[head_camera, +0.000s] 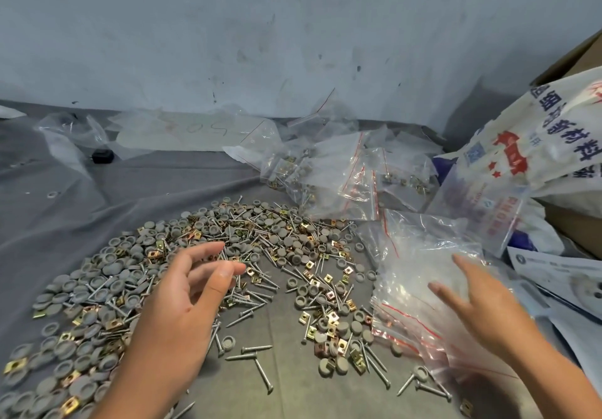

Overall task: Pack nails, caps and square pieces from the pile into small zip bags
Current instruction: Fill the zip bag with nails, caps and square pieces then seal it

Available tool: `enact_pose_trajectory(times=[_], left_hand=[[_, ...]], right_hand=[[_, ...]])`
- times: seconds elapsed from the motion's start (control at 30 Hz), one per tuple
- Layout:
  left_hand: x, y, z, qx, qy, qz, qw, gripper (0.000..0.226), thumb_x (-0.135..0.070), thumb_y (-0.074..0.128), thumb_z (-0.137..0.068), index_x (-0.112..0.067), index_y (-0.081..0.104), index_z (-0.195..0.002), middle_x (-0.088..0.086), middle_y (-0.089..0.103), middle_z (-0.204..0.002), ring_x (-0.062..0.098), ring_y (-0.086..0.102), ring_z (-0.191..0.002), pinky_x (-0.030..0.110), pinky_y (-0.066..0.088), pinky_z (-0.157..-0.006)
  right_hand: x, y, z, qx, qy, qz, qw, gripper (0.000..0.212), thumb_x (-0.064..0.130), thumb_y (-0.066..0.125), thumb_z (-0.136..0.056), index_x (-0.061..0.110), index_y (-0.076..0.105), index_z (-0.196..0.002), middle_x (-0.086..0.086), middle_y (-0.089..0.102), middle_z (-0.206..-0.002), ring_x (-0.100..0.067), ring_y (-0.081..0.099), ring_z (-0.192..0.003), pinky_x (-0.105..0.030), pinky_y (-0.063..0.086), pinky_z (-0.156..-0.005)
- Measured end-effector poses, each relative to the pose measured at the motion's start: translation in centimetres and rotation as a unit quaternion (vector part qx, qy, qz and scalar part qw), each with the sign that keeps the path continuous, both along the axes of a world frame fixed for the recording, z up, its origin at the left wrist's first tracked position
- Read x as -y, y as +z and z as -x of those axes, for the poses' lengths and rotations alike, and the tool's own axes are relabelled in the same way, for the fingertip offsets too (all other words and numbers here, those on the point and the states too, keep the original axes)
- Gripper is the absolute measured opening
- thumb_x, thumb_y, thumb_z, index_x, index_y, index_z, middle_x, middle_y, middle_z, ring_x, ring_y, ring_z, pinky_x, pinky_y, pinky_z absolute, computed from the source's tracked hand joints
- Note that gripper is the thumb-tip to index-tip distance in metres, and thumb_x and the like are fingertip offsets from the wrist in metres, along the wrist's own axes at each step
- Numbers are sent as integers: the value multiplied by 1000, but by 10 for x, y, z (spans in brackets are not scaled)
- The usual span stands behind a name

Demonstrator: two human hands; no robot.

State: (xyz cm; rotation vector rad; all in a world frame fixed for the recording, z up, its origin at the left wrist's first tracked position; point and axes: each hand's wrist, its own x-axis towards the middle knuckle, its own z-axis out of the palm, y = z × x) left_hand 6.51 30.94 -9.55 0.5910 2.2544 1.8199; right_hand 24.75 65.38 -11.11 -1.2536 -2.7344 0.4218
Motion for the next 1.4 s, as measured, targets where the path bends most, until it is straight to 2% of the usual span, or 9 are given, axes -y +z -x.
enact_pose_trajectory(times=[0.17, 0.33, 0.43, 0.57, 0.67, 0.73, 1.0, 1.2, 1.4], left_hand=[[1, 1, 0, -3, -6, -2, 1000, 39, -67, 48, -81, -53, 49, -118, -27, 70, -109, 1, 68, -97, 21, 56, -46], [-1, -1, -1, -22, -10, 9, 1000, 40, -66, 46, -82, -50, 51, -118, -28, 70, -108, 4, 70, -93, 23, 59, -60], [-5, -3, -2, -17, -15, -8, 1000, 37, -66, 51, -79, -50, 57, -112, -26, 71, -107, -4, 65, -103, 28, 53, -85], [-10, 0, -6, 44, -67, -39, 996, 66, -78, 68, -69, -46, 56, -125, -26, 63, -127, -4, 59, -118, 25, 50, -94], [-6, 3, -4, 207, -126, -132, 961, 103, -75, 84, -50, -29, 53, -137, -10, 64, -134, 9, 62, -122, 38, 47, -104], [1, 5, 4, 267, -125, -171, 940, 83, -55, 90, -58, -16, 64, -126, 5, 73, -119, 16, 71, -106, 31, 57, -87], [17, 5, 32, 119, 88, -93, 985, 18, -32, 69, -89, -18, 71, -100, -1, 78, -89, 9, 74, -78, 20, 56, -63], [19, 3, 28, 98, 83, -19, 992, 14, -32, 69, -91, -22, 70, -101, -6, 77, -90, 9, 73, -82, 38, 57, -82], [27, 3, 31, 71, 97, -15, 993, 11, -29, 68, -93, -22, 71, -101, -3, 77, -90, 15, 74, -87, 35, 56, -84]], right_hand=[[-3, -20, -14, 25, 45, -3, 999, 27, 32, 41, -104, 18, 51, -83, 0, 57, -86, -26, 56, -85, -39, 39, -76], [4, 12, -13, -89, -30, -46, 995, 35, 31, 44, -105, 10, 70, -94, -15, 72, -92, -40, 60, -87, -44, 40, -73], [38, 54, 1, -270, 49, 21, 961, 41, 47, 43, -99, 25, 76, -108, 6, 75, -107, -21, 68, -98, -33, 52, -72], [90, 85, 50, -236, 273, 508, 782, 38, 39, 50, -101, 14, 74, -116, -8, 73, -121, -26, 71, -108, -39, 61, -87], [115, 78, 86, -160, 327, 657, 660, 40, 26, 52, -100, -5, 68, -119, -17, 73, -112, -26, 73, -97, -44, 59, -81], [125, 65, 104, -160, 287, 701, 633, 36, 27, 56, -97, 1, 72, -115, -15, 74, -111, -24, 74, -95, -43, 60, -79], [143, 10, 118, -236, 140, 695, 665, 48, 12, 68, -83, 4, 59, -130, -14, 75, -111, -21, 74, -91, -27, 60, -71], [159, 3, 125, -199, 128, 722, 650, 30, 27, 71, -76, 15, 80, -102, -10, 75, -115, -17, 73, -89, -27, 62, -70], [151, 1, 126, -212, 80, 768, 599, 34, 28, 43, -105, 12, 70, -119, -10, 72, -122, -22, 72, -103, -34, 61, -76]])
